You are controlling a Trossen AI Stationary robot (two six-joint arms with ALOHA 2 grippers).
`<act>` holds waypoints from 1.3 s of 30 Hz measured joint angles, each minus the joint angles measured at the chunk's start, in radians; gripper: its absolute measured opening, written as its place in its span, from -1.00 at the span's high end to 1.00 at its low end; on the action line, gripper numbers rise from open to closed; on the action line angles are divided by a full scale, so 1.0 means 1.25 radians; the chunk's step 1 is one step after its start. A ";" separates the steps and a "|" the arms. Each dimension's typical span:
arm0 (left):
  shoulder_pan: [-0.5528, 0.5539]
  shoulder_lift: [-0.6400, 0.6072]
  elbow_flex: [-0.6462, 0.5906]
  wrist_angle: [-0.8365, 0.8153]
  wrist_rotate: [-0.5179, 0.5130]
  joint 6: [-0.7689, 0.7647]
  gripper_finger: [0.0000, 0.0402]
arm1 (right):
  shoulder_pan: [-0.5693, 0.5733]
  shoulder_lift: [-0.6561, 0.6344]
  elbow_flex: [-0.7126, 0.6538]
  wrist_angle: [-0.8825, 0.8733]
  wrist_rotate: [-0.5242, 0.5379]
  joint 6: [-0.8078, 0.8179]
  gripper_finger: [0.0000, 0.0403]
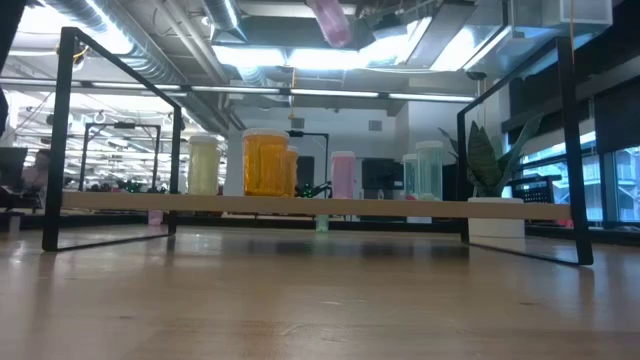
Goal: Pick and place medicine bottles onto shelf by color
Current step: Put the bottom left pink pill bottle aligned with the pink pill bottle on the shelf
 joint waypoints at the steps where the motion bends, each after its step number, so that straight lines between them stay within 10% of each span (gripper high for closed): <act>1: 0.003 0.008 0.000 0.007 0.005 0.028 0.53 | 0.000 0.000 0.000 -0.003 0.006 0.000 -0.08; 14: 0.027 0.122 0.001 0.022 0.016 0.201 0.53 | 0.000 -0.001 0.000 -0.134 0.201 0.103 -0.08; 39: 0.064 0.238 -0.002 0.023 -0.007 0.199 0.52 | 0.000 -0.001 0.001 -0.136 0.207 0.101 -0.08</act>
